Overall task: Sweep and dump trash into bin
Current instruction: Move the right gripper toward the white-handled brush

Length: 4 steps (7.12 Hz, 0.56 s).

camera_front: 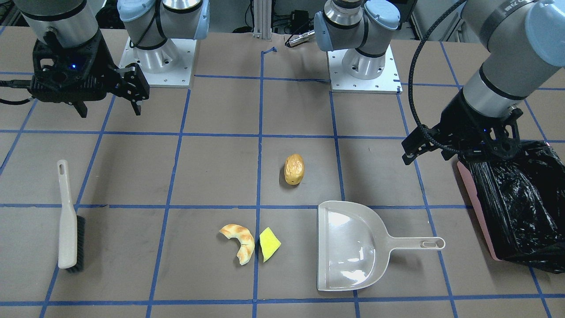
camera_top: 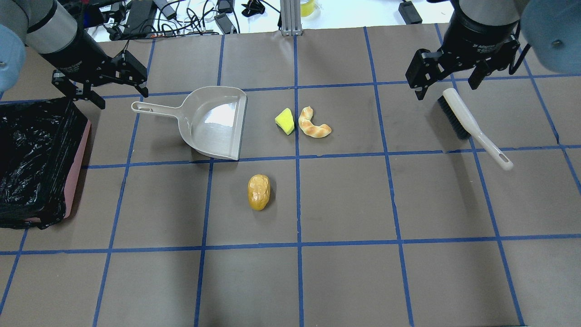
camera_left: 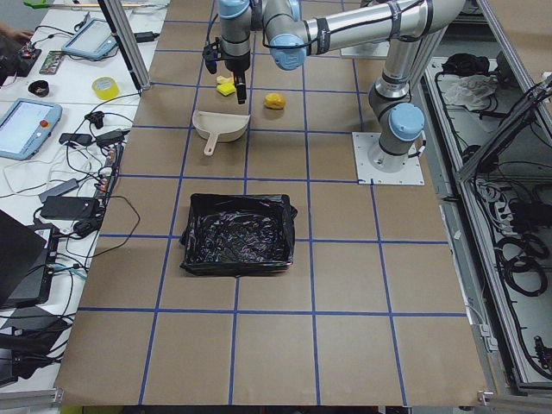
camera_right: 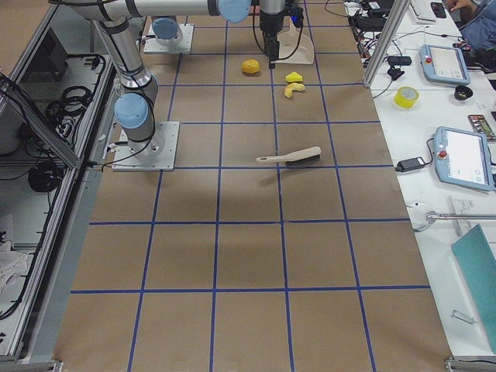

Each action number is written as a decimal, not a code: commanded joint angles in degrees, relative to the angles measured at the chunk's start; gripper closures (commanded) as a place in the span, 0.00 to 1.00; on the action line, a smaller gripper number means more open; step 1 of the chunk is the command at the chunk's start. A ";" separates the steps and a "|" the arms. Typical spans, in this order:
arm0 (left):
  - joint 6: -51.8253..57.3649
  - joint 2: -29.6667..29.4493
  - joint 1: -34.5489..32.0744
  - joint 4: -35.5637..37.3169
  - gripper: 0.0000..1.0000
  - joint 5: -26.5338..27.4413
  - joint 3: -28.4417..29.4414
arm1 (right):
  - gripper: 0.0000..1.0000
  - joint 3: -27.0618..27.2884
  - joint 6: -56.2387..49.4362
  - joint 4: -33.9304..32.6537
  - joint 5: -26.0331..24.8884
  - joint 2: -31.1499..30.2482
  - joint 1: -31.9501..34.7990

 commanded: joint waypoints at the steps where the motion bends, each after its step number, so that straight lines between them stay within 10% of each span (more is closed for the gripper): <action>1: 0.00 -0.03 0.01 0.04 0.00 0.07 0.06 | 0.00 0.38 -1.95 0.03 -0.05 0.13 -1.50; 4: 0.09 -0.03 0.01 0.04 0.00 0.07 -0.03 | 0.01 1.69 -14.99 0.38 -0.57 1.36 -8.59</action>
